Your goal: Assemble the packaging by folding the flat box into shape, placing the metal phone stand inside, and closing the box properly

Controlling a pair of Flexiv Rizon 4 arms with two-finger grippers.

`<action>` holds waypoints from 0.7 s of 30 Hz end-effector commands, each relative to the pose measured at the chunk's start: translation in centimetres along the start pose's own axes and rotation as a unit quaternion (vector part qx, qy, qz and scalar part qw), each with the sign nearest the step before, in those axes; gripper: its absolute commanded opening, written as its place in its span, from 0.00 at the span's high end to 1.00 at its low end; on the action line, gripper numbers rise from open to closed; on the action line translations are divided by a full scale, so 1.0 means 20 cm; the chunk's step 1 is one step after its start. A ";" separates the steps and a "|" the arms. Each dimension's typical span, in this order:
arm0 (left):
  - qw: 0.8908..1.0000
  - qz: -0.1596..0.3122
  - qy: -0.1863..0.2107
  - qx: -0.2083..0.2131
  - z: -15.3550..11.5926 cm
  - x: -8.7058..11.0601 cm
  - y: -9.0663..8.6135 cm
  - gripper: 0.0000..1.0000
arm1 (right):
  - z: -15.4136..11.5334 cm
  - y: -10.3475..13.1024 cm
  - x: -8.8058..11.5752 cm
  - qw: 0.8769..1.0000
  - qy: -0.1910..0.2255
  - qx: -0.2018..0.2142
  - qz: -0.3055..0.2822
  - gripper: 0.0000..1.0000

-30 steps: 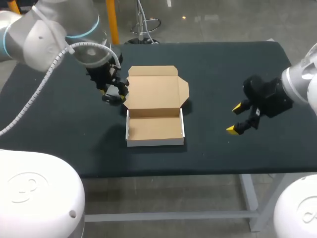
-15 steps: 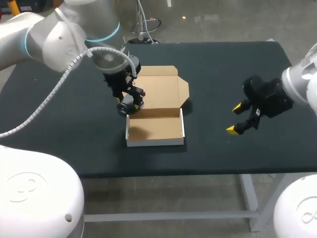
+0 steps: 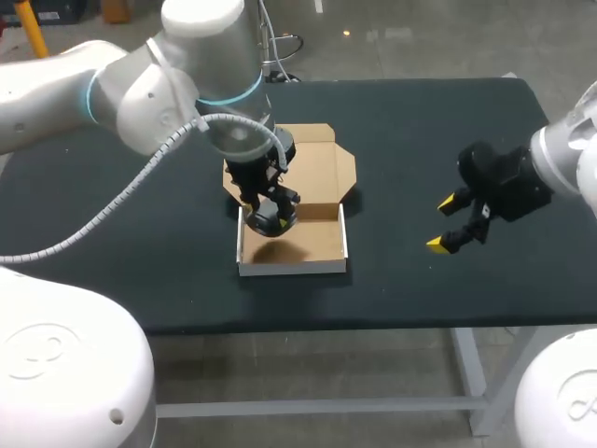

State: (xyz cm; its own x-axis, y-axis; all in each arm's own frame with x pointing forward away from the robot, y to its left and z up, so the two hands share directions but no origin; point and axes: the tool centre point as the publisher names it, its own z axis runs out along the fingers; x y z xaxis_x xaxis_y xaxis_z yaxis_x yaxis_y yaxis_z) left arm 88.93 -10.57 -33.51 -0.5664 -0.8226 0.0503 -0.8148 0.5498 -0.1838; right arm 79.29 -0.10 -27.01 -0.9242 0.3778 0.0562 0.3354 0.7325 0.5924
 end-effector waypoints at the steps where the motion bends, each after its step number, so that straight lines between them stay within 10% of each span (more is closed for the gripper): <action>1: 1.000 0.000 -0.005 0.003 0.06 0.04 0.00 1.00 | -0.01 0.00 0.00 1.000 0.002 -0.002 -0.001 0.00; 21: 1.000 0.029 -0.007 0.004 0.26 0.13 0.00 1.00 | -0.01 0.00 0.00 1.000 0.002 -0.002 -0.001 0.00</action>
State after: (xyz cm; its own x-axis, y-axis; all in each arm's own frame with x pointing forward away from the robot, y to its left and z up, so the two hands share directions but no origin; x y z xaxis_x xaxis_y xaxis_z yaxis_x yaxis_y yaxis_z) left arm 87.81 -12.87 -38.07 -0.6121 -0.7900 0.0337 -0.7783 0.5944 -0.2022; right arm 79.27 -0.08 -27.00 -0.9241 0.3781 0.0561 0.3357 0.7326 0.5921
